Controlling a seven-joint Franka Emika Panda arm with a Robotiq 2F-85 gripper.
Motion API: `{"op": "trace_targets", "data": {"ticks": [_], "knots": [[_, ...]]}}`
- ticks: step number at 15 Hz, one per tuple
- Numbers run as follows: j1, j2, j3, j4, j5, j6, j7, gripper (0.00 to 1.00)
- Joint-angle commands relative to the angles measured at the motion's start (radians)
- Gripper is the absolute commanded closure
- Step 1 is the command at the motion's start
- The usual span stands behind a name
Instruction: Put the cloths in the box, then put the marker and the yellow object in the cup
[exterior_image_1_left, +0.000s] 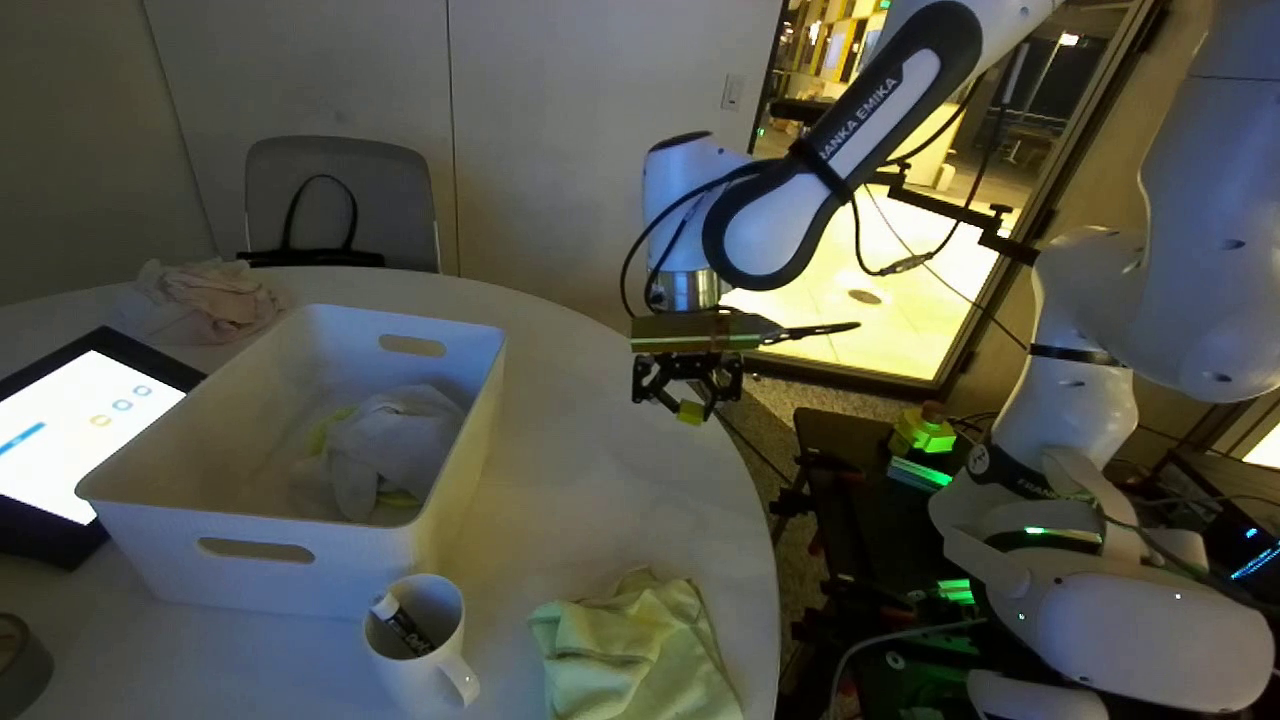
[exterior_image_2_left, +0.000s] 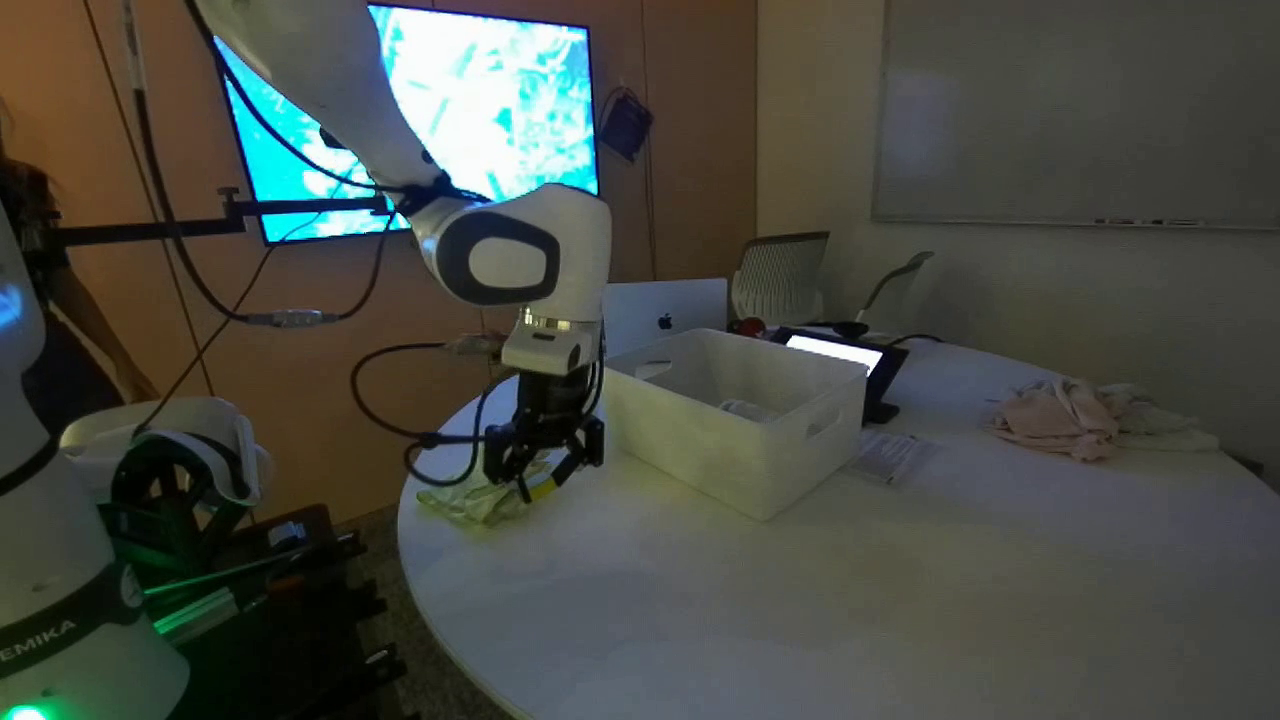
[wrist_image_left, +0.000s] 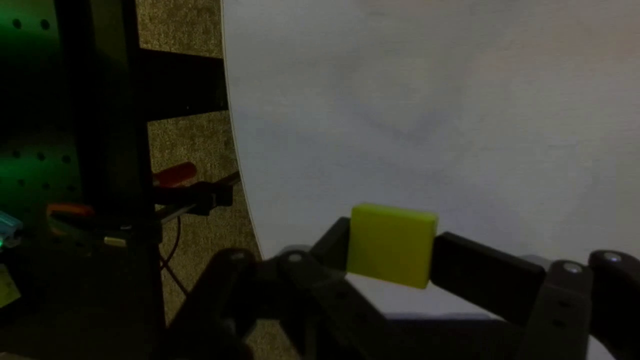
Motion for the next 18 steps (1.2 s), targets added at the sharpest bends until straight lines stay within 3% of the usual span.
{"op": "trace_targets", "data": {"ticks": [1, 8, 18], "knots": [[-0.005, -0.068, 0.069, 0.084, -0.059, -0.138, 0.052, 0.8], [0.012, -0.039, 0.183, 0.32, -0.104, -0.258, 0.013, 0.8], [0.097, 0.189, 0.262, 0.695, -0.16, -0.33, -0.19, 0.8]]}}
